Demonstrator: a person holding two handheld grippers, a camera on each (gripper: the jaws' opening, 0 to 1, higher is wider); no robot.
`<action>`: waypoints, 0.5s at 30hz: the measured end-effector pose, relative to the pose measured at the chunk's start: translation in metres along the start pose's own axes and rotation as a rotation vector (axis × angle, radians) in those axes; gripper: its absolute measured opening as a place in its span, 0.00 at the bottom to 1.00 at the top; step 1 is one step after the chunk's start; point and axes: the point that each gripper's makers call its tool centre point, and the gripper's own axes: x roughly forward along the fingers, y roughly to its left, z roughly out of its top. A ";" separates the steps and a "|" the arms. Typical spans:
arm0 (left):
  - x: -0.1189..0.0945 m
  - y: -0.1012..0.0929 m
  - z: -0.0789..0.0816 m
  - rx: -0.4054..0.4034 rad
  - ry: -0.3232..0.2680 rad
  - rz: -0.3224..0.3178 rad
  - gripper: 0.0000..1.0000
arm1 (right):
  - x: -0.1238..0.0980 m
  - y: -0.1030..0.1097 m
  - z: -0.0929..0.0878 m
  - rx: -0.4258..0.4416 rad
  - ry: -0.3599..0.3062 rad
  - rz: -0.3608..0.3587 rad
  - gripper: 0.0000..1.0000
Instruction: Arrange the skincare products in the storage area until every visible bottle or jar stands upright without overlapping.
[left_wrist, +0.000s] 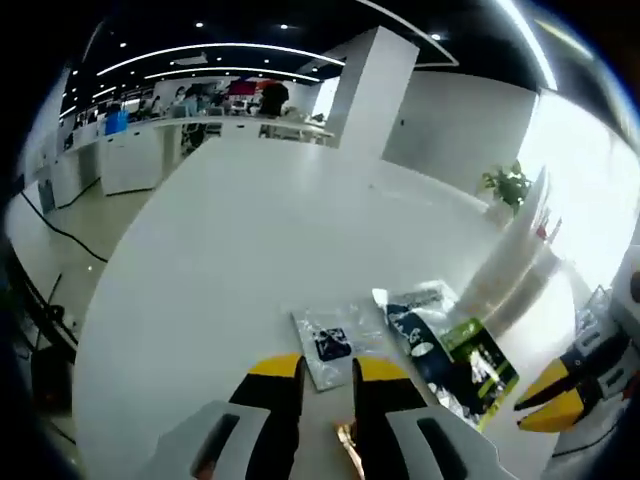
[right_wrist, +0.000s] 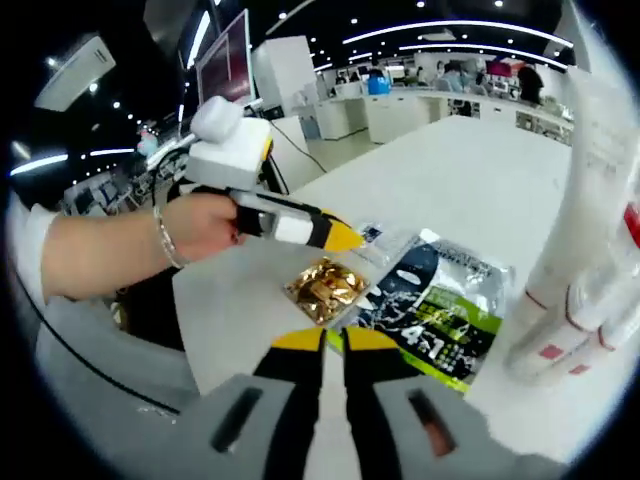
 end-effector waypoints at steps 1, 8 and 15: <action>0.000 0.000 0.000 0.008 0.000 0.002 0.20 | -0.004 -0.002 0.000 0.003 -0.006 -0.005 0.08; -0.031 0.012 0.028 0.072 -0.096 0.088 0.21 | -0.061 -0.018 0.027 0.046 -0.148 -0.032 0.10; -0.125 -0.028 0.073 0.100 -0.347 0.073 0.21 | -0.154 -0.057 0.036 -0.031 -0.257 -0.144 0.11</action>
